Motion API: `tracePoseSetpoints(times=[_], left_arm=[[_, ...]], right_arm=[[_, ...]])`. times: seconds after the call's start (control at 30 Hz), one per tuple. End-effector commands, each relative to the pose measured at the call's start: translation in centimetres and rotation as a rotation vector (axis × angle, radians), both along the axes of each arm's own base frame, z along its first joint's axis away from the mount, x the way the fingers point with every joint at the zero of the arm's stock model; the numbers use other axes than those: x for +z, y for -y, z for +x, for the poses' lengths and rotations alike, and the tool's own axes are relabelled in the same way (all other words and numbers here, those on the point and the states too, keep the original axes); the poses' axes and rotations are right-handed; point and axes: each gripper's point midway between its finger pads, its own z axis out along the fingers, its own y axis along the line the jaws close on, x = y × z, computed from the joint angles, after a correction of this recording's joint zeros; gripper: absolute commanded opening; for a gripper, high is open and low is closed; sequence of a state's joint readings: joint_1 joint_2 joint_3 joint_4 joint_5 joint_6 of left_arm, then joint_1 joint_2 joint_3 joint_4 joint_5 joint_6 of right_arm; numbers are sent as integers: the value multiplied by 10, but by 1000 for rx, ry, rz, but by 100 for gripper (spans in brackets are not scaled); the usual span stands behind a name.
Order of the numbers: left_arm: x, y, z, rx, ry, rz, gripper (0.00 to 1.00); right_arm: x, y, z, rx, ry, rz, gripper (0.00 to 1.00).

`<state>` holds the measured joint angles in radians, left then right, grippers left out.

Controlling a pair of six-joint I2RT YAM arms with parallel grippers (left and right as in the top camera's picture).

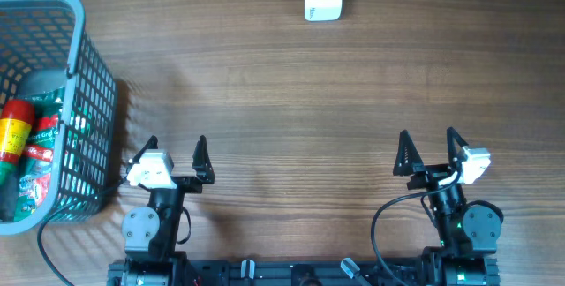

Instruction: Scan the item barcode

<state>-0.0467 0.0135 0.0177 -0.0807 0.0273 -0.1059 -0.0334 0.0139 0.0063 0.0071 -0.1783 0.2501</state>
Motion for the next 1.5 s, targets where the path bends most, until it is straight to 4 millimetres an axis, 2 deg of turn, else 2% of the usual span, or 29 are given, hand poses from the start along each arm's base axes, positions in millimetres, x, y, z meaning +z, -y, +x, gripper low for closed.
tracePoseSetpoints(times=[0.0, 1.47], left_arm=[[-3, 0, 0, -3, 2, 16, 100], [0, 2, 0, -14, 12, 15, 100]], right_arm=[[0, 1, 0, -6, -2, 12, 100], [-1, 1, 1, -7, -5, 13, 99]])
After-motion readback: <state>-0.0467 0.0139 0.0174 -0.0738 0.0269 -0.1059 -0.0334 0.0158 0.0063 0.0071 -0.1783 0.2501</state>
